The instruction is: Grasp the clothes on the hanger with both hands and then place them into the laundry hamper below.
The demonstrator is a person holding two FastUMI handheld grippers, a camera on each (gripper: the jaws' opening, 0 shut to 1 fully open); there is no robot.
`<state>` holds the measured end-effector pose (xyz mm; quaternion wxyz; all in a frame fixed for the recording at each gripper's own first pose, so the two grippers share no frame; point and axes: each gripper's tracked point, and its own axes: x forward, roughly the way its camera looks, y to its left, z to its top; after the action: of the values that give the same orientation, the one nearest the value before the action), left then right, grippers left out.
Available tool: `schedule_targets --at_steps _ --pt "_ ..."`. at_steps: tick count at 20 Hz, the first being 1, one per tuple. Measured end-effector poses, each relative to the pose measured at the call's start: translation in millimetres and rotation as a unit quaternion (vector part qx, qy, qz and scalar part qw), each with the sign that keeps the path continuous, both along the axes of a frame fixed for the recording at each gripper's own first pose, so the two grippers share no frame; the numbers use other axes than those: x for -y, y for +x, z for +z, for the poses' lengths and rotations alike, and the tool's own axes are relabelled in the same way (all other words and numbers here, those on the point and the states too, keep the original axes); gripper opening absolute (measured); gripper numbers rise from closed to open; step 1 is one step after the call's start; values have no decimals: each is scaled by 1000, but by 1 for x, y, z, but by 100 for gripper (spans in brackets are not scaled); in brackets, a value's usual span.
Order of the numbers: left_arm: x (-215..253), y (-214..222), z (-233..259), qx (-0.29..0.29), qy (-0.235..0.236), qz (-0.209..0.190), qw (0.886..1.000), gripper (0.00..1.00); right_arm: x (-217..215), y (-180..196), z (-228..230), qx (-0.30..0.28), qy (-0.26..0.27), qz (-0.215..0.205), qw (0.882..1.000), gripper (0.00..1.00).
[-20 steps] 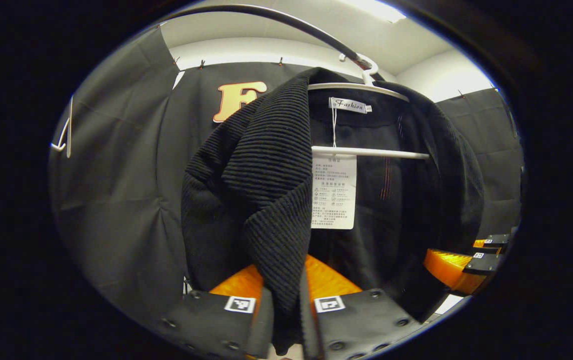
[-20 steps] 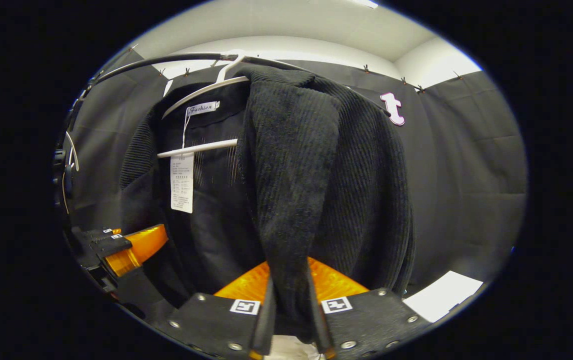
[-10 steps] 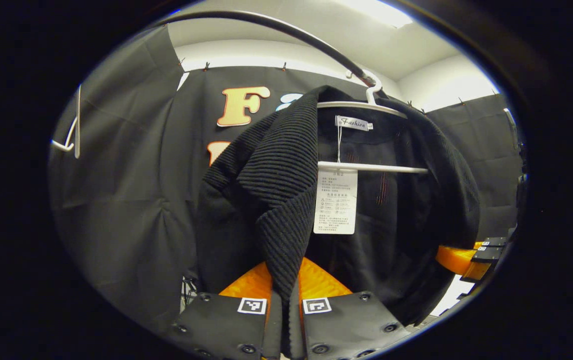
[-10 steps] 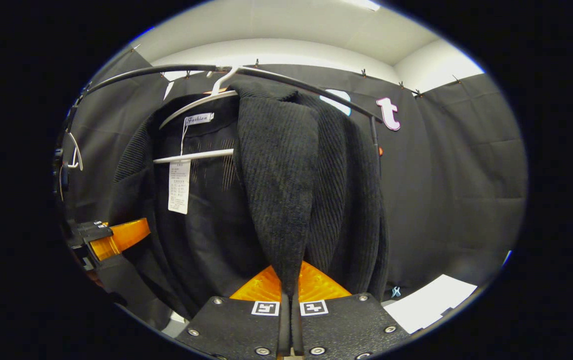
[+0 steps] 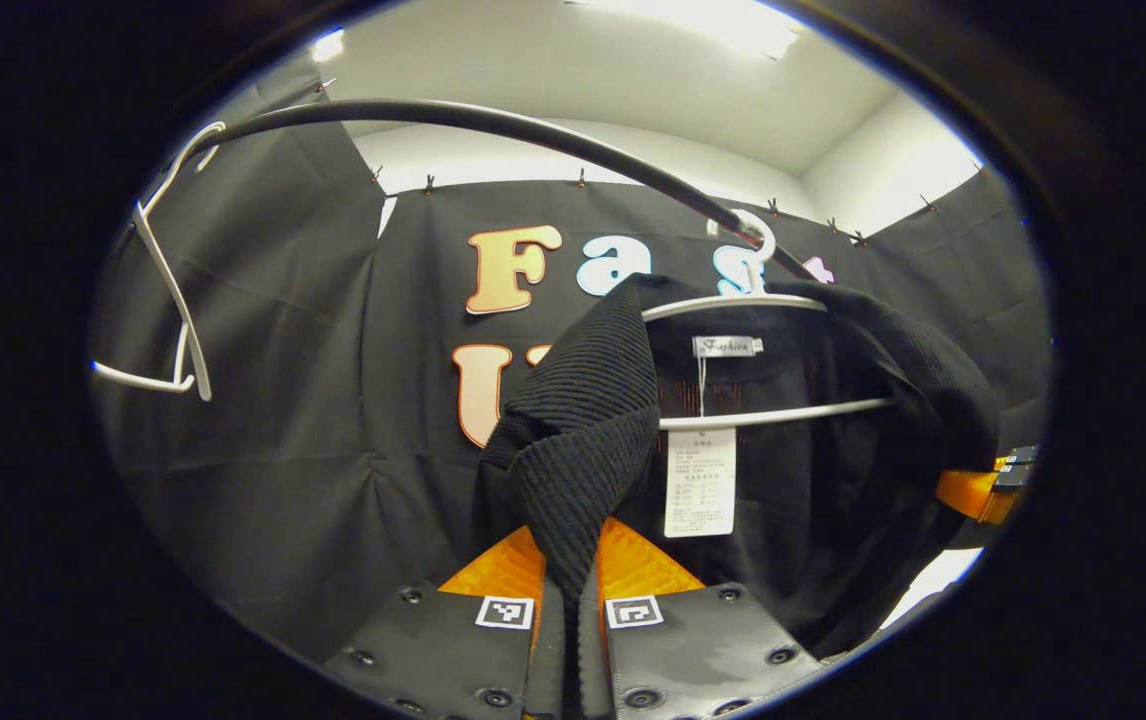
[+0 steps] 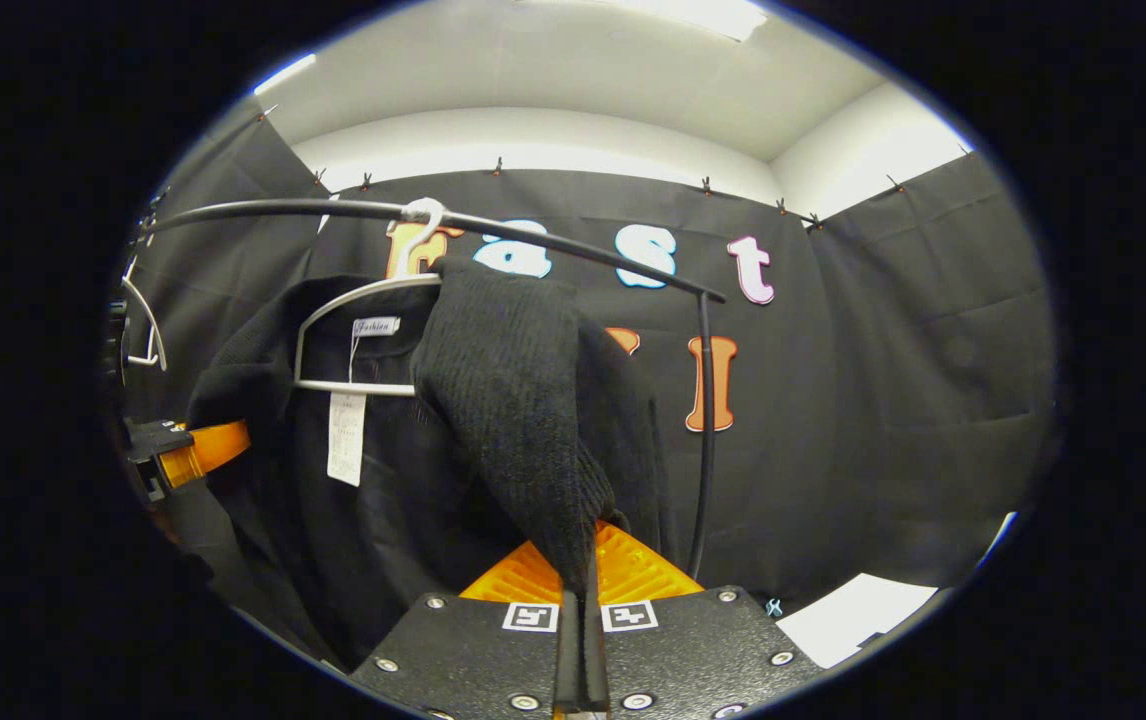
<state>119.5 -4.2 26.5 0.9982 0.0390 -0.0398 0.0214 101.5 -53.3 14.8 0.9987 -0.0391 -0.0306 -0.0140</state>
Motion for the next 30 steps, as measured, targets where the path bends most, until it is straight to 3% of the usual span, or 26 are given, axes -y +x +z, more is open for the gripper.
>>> schedule_targets --at_steps 14,21,30 --pt "-33 5 84 47 3 61 997 12 57 10 94 58 -16 -42 997 1" --pt "-42 15 116 73 9 76 994 12 93 51 129 62 -9 -65 996 1" --pt "-57 24 117 84 5 100 992 12 128 120 113 45 -2 -86 995 1"
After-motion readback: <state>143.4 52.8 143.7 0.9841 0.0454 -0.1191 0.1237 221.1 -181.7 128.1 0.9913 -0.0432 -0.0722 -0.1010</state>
